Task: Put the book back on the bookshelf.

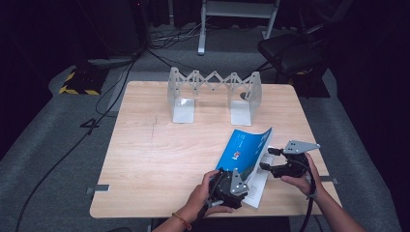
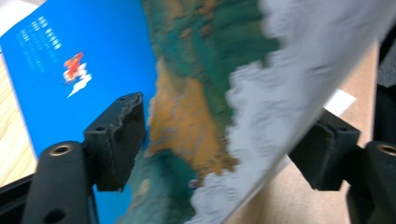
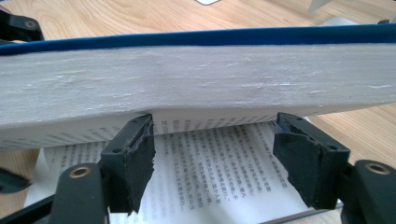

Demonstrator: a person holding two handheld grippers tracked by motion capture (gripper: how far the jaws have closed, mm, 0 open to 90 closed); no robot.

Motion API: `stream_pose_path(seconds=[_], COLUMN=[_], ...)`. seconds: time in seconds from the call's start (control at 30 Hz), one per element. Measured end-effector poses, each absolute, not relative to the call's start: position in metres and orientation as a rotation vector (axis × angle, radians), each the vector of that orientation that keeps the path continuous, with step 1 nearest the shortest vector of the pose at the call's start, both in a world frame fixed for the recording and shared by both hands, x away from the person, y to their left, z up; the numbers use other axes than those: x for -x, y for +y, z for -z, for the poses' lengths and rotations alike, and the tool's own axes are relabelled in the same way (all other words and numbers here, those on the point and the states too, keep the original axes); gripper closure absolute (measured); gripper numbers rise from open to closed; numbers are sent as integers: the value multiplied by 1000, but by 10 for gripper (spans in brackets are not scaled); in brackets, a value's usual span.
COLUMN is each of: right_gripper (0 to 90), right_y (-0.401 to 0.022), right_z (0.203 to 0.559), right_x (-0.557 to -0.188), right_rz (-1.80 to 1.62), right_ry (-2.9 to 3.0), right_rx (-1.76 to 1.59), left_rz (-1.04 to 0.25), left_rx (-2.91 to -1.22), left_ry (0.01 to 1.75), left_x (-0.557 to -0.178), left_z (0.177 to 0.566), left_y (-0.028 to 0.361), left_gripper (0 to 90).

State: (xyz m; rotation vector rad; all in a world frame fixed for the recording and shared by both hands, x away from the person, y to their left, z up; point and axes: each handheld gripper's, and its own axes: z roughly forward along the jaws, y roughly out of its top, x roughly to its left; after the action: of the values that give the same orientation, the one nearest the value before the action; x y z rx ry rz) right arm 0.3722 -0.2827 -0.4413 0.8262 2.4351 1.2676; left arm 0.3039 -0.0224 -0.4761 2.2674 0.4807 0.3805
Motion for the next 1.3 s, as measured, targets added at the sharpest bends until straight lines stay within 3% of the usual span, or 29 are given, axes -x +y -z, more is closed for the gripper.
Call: stream_pose_path(seconds=[0.13, 0.33, 0.67, 1.07, 1.3], right_gripper=[300, 293, 276, 301, 288], right_y=[-281, -283, -288, -300, -284], right_z=[439, 440, 445, 437, 434], right_x=[-373, -375, -375, -369, -366], right_rz=[-1278, -1279, -1249, -1362, -1366], right_ry=[2417, 2413, 2420, 2412, 2457], right_rx=[-835, -850, -854, -731, -549], left_rz=[-358, -436, -432, -379, -351], left_rx=[-2248, -2240, -2202, -2228, -2235], left_ry=[455, 384, 437, 425, 417], left_x=[-306, -300, -311, -323, -328], left_z=[473, 463, 455, 455, 454], left_y=[-15, -11, 6, 24, 36], left_gripper=[365, 568, 728, 735, 726])
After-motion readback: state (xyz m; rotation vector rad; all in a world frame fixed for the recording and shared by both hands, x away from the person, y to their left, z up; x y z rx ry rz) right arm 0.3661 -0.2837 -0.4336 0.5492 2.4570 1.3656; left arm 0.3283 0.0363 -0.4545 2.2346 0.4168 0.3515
